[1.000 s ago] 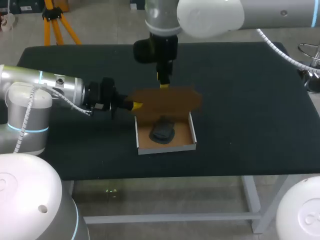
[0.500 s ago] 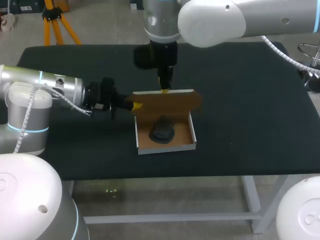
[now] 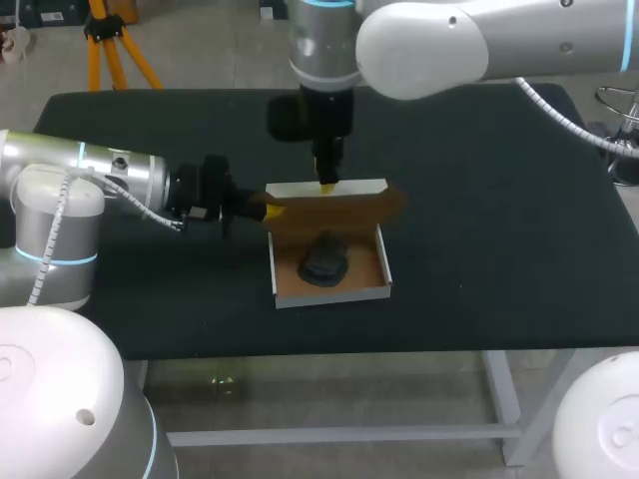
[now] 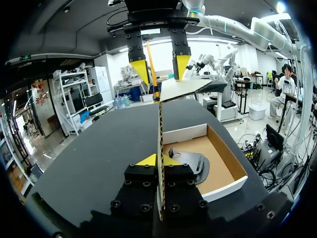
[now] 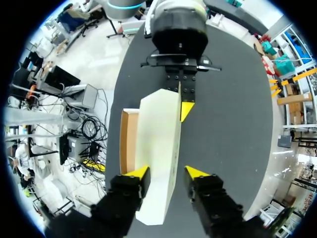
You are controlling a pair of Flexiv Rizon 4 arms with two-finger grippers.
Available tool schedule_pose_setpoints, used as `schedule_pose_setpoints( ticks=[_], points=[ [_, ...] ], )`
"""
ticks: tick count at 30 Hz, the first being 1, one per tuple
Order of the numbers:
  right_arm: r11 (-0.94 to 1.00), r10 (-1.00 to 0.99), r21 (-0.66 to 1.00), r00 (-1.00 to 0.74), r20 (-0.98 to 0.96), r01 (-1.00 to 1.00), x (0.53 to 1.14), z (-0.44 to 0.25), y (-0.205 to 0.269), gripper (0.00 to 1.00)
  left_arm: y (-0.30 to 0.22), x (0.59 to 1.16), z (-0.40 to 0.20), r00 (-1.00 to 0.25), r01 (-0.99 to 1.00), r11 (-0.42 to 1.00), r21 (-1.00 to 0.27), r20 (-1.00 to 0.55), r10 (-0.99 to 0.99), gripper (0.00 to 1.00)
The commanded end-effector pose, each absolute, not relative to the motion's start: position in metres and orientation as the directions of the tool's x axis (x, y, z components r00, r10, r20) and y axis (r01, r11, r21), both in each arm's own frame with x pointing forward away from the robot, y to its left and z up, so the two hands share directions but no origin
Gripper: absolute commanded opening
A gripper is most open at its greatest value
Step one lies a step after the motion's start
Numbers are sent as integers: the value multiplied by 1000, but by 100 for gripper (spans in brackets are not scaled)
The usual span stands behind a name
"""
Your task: Assemble the packaging by folding the flat box into shape, placing the metal phone stand inside, and closing the box properly
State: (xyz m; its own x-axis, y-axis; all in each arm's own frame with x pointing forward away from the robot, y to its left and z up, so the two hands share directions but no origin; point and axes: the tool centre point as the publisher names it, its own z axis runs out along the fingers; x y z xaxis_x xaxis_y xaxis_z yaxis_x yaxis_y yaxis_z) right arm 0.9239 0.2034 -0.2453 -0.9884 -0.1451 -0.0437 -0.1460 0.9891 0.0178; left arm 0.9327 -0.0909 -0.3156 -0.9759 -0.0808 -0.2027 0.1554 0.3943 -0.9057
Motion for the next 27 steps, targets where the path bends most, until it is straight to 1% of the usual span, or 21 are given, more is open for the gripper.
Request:
schedule_pose_setpoints(
  ticks=[1, 2, 7, 12, 16, 19, 22, 27],
  points=[
    [988, -150, 29, -988, -37, -151, 928, -251, 200, 51, -91, 933, -315, -976, 156, 392, -907, -203, -80, 0],
    [988, -151, 32, -988, -35, -153, 930, -252, 200, 53, -91, 933, -315, -976, 156, 392, -907, -203, -80, 0],
    [986, -161, 45, -987, -19, -161, 934, -255, 199, 58, -91, 933, -315, -976, 156, 392, -907, -203, -80, 0],
    [984, -170, 54, -985, -4, -170, 939, -260, 200, 66, -91, 933, -315, -976, 156, 392, -907, -203, -80, 0],
    [982, -182, 62, -983, 16, -181, 941, -262, 200, 70, -91, 933, -315, -976, 156, 392, -907, -203, -80, 0],
    [980, -191, 65, -981, 33, -188, 943, -263, 201, 69, -91, 933, -315, -976, 156, 392, -907, -203, -80, 0],
    [979, -198, 65, -979, 49, -194, 945, -266, 202, 65, -91, 933, -315, -976, 156, 392, -907, -203, -80, 0],
    [977, -207, 67, -976, 74, -202, 948, -268, 204, 54, -91, 933, -315, -976, 156, 392, -907, -203, -80, 0]
  ],
)
